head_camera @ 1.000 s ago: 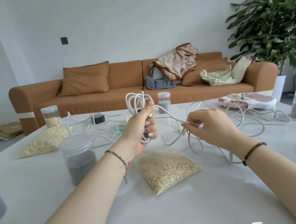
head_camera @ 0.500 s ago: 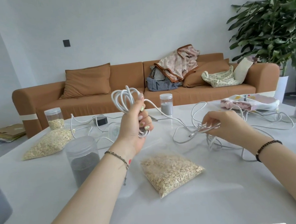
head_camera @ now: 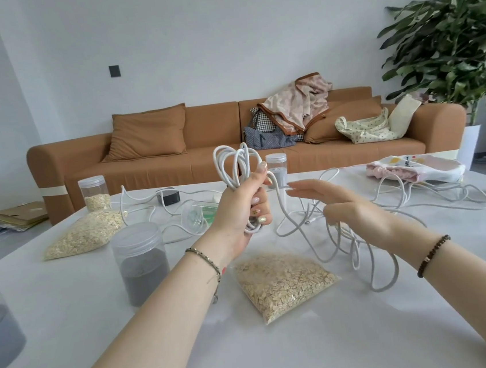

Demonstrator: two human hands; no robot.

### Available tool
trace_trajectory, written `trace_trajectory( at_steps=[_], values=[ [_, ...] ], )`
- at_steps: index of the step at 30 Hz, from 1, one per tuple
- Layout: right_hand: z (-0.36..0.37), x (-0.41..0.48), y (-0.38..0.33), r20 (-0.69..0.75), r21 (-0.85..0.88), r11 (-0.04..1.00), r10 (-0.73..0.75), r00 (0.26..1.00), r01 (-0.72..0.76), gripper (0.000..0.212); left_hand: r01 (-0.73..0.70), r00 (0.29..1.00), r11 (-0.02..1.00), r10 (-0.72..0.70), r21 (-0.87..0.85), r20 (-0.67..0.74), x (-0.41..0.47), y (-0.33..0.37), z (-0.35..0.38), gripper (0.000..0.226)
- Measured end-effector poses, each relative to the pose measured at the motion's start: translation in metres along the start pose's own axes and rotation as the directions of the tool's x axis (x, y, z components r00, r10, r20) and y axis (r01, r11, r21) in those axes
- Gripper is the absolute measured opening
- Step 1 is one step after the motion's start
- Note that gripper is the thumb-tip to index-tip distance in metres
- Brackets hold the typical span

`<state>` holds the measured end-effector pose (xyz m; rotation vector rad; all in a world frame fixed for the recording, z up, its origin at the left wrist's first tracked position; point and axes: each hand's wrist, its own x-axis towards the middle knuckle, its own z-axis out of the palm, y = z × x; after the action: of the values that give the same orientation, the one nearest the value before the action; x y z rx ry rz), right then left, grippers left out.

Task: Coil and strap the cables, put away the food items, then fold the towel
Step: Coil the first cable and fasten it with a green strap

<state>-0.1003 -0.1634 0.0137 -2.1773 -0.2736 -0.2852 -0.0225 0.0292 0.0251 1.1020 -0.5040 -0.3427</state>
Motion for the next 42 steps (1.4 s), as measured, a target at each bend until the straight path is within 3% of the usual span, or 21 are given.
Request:
trace_trajectory(
  at_steps=[3, 7, 10, 12, 14, 16, 19, 22, 29, 33, 36, 38, 42],
  values=[
    [0.010, -0.001, 0.001, -0.107, -0.160, 0.987, -0.022, 0.994, 0.004, 0.046, -0.013, 0.998, 1.000, 0.012, 0.008, 0.060, -0.003, 0.004, 0.004, 0.030],
    [0.015, 0.003, 0.005, -0.158, -0.302, 0.953, -0.057, 0.986, 0.006, 0.033, -0.031, 0.992, 0.999, 0.034, -0.021, 0.123, -0.007, 0.009, 0.006, 0.029],
    [0.011, 0.008, 0.012, -0.172, -0.655, 0.756, -0.159, 0.972, 0.008, 0.018, -0.040, 0.986, 0.999, 0.045, -0.034, 0.160, -0.010, 0.011, 0.007, 0.029],
    [0.011, 0.009, 0.013, -0.182, -0.720, 0.693, -0.155, 0.971, -0.024, 0.020, -0.033, 0.985, 0.998, 0.040, -0.045, 0.168, -0.010, 0.013, 0.006, 0.029],
    [0.012, 0.012, 0.015, -0.202, -0.693, 0.720, -0.156, 0.967, -0.029, 0.020, -0.028, 0.986, 0.998, 0.036, -0.054, 0.162, -0.010, 0.013, 0.004, 0.031],
    [0.013, 0.014, 0.017, -0.267, -0.576, 0.817, -0.203, 0.942, 0.013, 0.010, -0.022, 0.990, 0.995, 0.035, -0.094, 0.134, -0.008, 0.012, 0.002, 0.032],
    [0.010, 0.013, 0.012, -0.369, -0.261, 0.964, -0.152, 0.917, 0.055, 0.019, -0.009, 0.996, 0.983, 0.024, -0.183, 0.081, -0.005, 0.011, -0.001, 0.031],
    [0.008, 0.008, 0.000, -0.431, 0.016, 0.994, -0.095, 0.897, 0.113, 0.022, 0.010, 0.999, 0.982, -0.001, -0.190, 0.048, -0.004, 0.011, -0.002, 0.036],
    [0.016, 0.003, -0.009, -0.473, -0.119, 0.964, -0.265, 0.840, 0.237, 0.016, 0.100, 0.994, 0.995, -0.100, -0.011, 0.035, -0.008, -0.002, 0.007, 0.025],
    [0.017, 0.000, -0.011, -0.487, -0.191, 0.943, -0.333, 0.807, 0.274, 0.014, 0.138, 0.988, 0.989, -0.141, 0.050, 0.064, -0.007, -0.008, 0.008, 0.034],
    [0.016, 0.001, -0.007, -0.469, -0.259, 0.923, -0.378, 0.798, 0.285, 0.017, 0.103, 0.988, 0.989, -0.114, 0.102, 0.105, -0.009, -0.010, 0.011, 0.020],
    [0.017, 0.003, 0.000, -0.439, -0.276, 0.914, -0.395, 0.807, 0.298, 0.018, 0.069, 0.989, 0.987, -0.087, 0.144, 0.123, -0.007, -0.013, 0.010, 0.037],
    [0.023, 0.005, 0.011, -0.357, -0.349, 0.884, -0.433, 0.828, 0.312, 0.020, -0.001, 0.989, 0.981, -0.028, 0.193, 0.148, -0.008, -0.018, 0.011, 0.030]
  ],
)
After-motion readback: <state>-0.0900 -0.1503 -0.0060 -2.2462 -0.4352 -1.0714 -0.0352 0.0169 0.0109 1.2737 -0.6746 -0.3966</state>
